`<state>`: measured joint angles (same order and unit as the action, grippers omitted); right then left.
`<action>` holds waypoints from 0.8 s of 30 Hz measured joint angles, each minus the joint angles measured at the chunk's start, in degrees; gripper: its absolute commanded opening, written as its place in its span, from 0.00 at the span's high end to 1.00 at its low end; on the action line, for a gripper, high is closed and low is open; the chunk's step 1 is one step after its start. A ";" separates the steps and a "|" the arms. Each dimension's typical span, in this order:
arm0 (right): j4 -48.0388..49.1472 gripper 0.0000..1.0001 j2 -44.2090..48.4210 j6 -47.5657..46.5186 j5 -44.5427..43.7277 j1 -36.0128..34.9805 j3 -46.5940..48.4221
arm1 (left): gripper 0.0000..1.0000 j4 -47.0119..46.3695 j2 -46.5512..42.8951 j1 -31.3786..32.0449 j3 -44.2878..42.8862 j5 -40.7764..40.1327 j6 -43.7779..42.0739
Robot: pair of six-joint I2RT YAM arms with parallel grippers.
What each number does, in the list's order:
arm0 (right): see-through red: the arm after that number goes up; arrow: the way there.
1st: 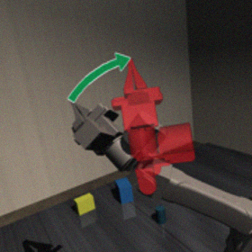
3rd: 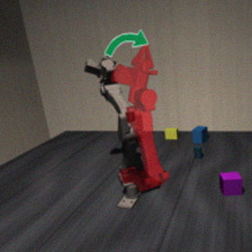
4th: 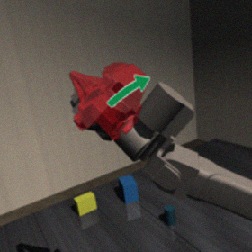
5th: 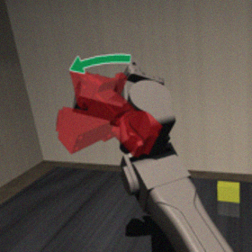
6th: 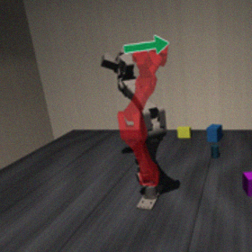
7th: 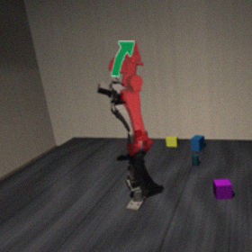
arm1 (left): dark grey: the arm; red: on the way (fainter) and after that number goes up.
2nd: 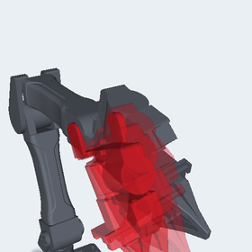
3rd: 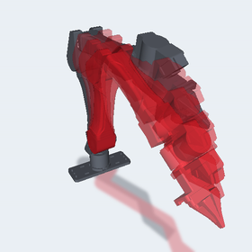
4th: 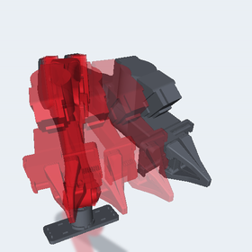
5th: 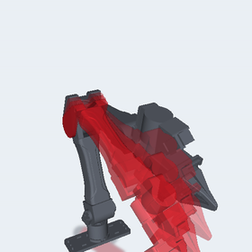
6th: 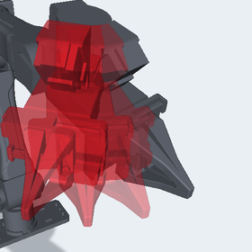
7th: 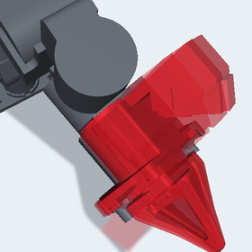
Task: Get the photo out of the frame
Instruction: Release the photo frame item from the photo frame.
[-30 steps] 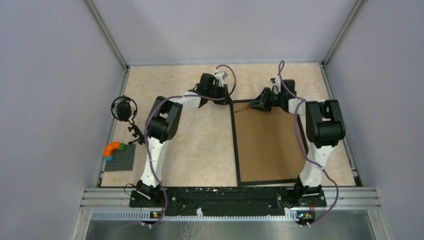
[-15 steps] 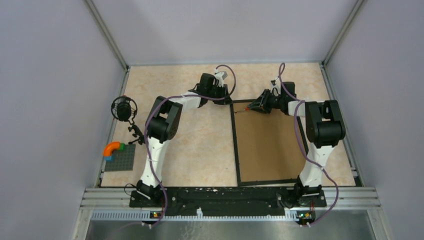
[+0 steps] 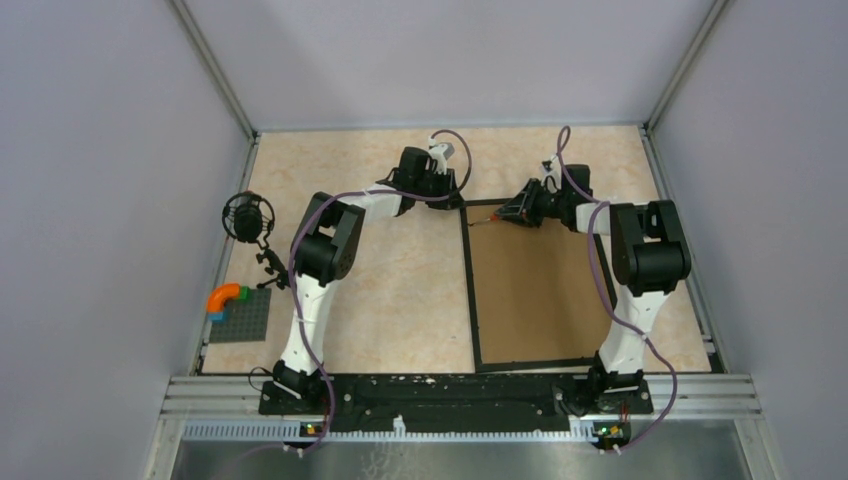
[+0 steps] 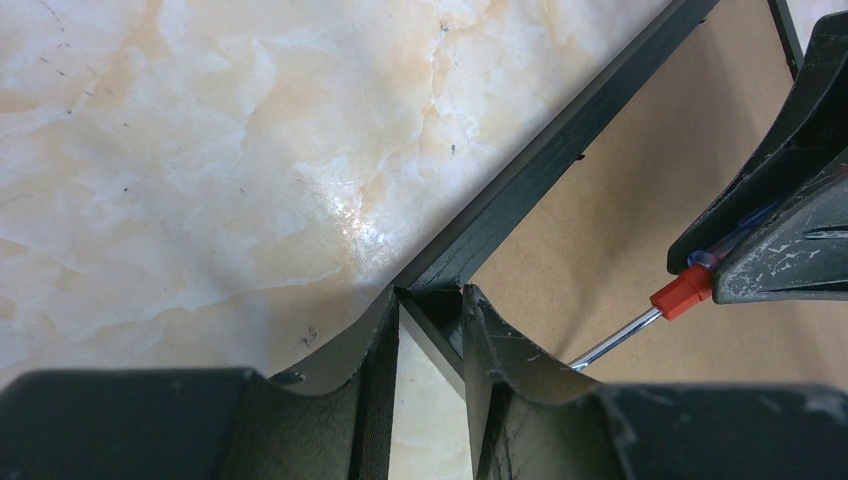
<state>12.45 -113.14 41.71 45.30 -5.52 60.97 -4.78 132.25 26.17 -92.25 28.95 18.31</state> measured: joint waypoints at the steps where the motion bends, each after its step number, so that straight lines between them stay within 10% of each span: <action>1: 0.44 1.00 0.00 0.07 0.02 -0.04 -0.22 | 0.67 -0.02 0.00 0.00 0.02 0.00 0.00; 24: 3.15 1.00 -0.81 0.52 1.90 0.98 -1.14 | 0.69 -2.60 -0.24 0.33 1.51 0.15 1.29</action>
<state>15.59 -113.95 42.24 47.20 -4.54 59.83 -7.38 132.00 26.50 -90.74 29.10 19.59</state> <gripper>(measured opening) 0.226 0.313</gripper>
